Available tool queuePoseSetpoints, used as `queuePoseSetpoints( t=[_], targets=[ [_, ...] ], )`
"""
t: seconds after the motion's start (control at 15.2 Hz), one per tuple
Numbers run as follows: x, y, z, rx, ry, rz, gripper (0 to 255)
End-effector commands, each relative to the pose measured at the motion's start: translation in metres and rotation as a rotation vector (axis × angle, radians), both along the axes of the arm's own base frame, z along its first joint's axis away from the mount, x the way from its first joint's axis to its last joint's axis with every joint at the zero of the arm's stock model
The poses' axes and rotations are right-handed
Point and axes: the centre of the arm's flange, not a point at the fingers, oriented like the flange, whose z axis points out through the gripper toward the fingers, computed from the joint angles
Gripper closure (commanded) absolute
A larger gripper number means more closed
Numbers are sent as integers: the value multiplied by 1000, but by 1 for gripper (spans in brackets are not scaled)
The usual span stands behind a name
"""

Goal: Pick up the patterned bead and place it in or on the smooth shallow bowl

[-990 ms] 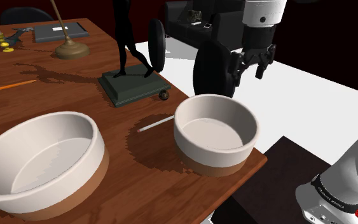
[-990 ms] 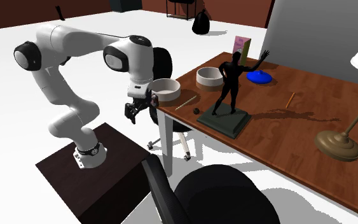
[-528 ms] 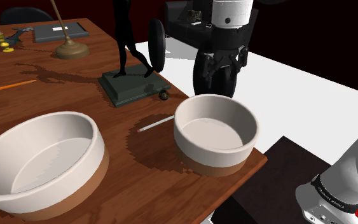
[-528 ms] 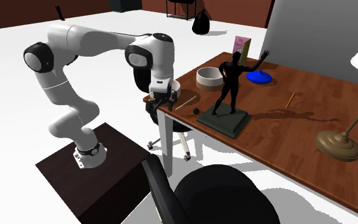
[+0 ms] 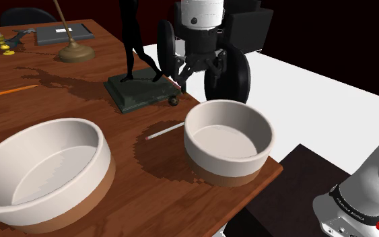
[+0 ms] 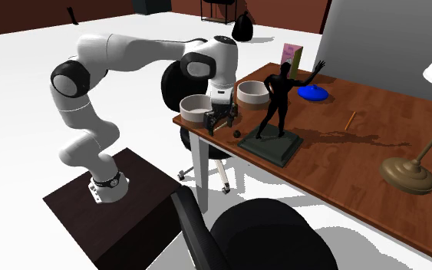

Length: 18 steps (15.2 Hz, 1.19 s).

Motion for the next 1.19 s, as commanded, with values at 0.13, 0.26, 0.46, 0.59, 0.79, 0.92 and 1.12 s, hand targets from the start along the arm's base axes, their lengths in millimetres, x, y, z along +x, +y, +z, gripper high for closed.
queuePoseSetpoints(
  t=[0.13, 0.26, 0.46, 0.59, 0.79, 0.92, 1.12],
  targets=[
    [28, 45, 1, 11, -17, -15, 0],
    [36, 60, 2, 15, -23, -19, 0],
    [36, 60, -14, 15, -23, -19, 0],
    [36, 60, -25, 15, -23, -19, 0],
    [36, 60, -38, 15, -23, -19, 0],
    [36, 60, -38, 15, -23, -19, 0],
    [36, 60, -38, 15, -23, -19, 0]
  ],
)
